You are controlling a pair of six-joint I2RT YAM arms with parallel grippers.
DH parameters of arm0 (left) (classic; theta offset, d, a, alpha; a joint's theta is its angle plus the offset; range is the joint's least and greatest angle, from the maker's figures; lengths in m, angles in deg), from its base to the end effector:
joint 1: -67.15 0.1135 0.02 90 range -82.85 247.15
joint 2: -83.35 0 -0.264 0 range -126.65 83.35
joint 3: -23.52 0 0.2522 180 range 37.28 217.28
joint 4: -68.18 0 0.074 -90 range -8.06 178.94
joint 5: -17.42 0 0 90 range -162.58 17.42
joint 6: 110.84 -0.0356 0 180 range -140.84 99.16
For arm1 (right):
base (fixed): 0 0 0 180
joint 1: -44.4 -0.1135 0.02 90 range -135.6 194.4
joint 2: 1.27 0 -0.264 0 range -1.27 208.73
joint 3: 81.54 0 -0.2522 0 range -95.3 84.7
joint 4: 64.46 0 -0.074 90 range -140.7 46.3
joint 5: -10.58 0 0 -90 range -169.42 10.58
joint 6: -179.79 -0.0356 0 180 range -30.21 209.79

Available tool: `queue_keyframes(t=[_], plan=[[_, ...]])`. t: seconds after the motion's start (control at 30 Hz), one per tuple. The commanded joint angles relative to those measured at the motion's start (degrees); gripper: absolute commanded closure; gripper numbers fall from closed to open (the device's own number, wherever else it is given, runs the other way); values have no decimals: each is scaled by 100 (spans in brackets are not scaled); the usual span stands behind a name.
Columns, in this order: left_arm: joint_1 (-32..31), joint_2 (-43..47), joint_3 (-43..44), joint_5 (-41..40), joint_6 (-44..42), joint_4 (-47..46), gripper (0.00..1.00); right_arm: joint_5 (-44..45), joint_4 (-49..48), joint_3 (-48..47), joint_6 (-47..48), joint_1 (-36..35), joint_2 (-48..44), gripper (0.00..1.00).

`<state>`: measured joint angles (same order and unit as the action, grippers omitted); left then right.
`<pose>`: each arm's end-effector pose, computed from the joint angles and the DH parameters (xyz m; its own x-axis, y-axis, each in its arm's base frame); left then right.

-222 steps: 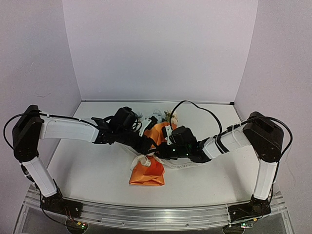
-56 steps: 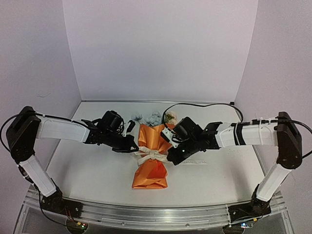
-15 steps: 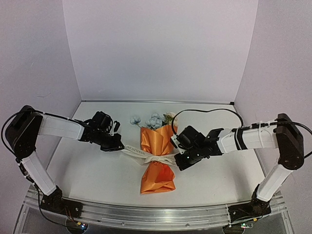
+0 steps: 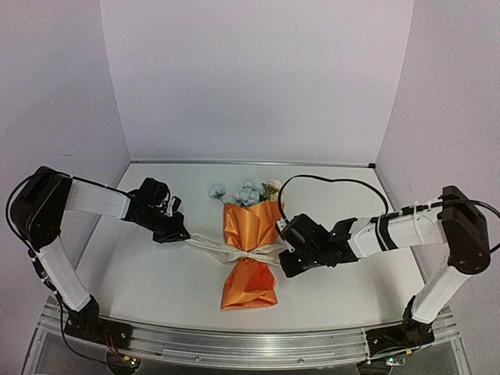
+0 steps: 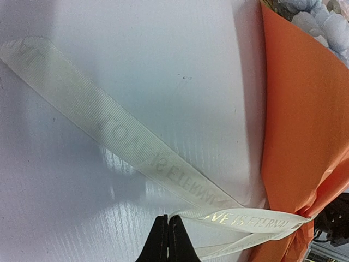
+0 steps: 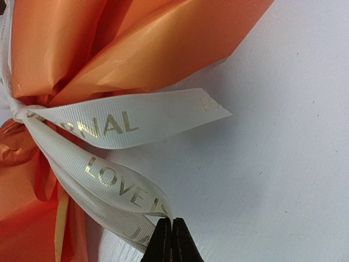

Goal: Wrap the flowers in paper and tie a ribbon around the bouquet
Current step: Tie the half-tied ribbon around the folded bouquet.

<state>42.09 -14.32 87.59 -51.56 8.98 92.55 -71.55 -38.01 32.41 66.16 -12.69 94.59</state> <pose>0.2864 -0.1480 0.1447 -0.9486 -0.0689 -0.3089 0.1106 0.8423 -0.5276 0.1815 0.2714 0.1599 -0.7307 -0.3983 -0.5545 -0.5429 0.8314 0.1183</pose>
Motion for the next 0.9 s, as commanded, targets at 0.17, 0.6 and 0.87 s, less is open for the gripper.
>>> queue_keyframes(t=[0.17,0.6,0.87], plan=[[477,60,211,-20,-153,-119,100,483,714,319,-100,-41,-167,100],[-229,413,429,615,-648,-417,91,-54,833,-219,260,-22,-712,41],[-255,731,492,230,-512,-638,84,-963,910,-644,495,362,-776,27]])
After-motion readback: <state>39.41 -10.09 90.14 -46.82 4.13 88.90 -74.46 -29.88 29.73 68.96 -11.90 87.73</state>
